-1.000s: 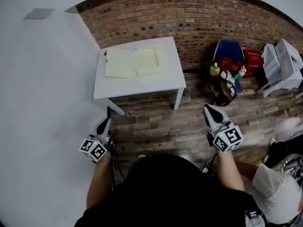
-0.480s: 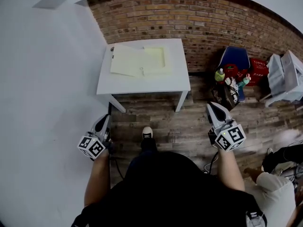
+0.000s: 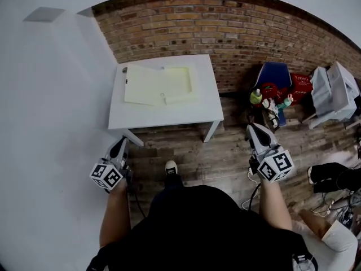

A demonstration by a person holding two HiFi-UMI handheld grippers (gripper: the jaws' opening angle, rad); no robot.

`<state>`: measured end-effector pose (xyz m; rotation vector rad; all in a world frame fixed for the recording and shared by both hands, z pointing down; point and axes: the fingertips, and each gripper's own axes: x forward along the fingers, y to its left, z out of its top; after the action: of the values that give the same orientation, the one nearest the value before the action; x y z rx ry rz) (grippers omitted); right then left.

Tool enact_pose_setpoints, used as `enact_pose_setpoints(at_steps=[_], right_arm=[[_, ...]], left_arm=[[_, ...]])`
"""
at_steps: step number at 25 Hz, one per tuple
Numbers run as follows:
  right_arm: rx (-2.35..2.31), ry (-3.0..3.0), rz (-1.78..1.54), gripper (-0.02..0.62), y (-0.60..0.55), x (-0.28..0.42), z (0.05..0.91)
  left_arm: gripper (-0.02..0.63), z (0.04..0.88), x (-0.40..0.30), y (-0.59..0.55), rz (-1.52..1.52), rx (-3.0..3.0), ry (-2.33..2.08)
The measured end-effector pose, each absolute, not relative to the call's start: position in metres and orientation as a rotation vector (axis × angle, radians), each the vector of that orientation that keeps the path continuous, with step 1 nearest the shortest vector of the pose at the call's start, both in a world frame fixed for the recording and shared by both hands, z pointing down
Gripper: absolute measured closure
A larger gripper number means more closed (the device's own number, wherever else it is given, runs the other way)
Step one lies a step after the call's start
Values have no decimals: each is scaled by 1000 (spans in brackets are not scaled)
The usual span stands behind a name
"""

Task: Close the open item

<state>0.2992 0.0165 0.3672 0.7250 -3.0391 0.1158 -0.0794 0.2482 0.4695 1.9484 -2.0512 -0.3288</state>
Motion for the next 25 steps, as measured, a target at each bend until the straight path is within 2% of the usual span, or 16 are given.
enact_pose_setpoints(at_steps=[25], right_arm=[[771, -2967, 174, 594, -83, 145, 372]], left_arm=[[603, 489, -247, 134, -332, 1923, -2007]])
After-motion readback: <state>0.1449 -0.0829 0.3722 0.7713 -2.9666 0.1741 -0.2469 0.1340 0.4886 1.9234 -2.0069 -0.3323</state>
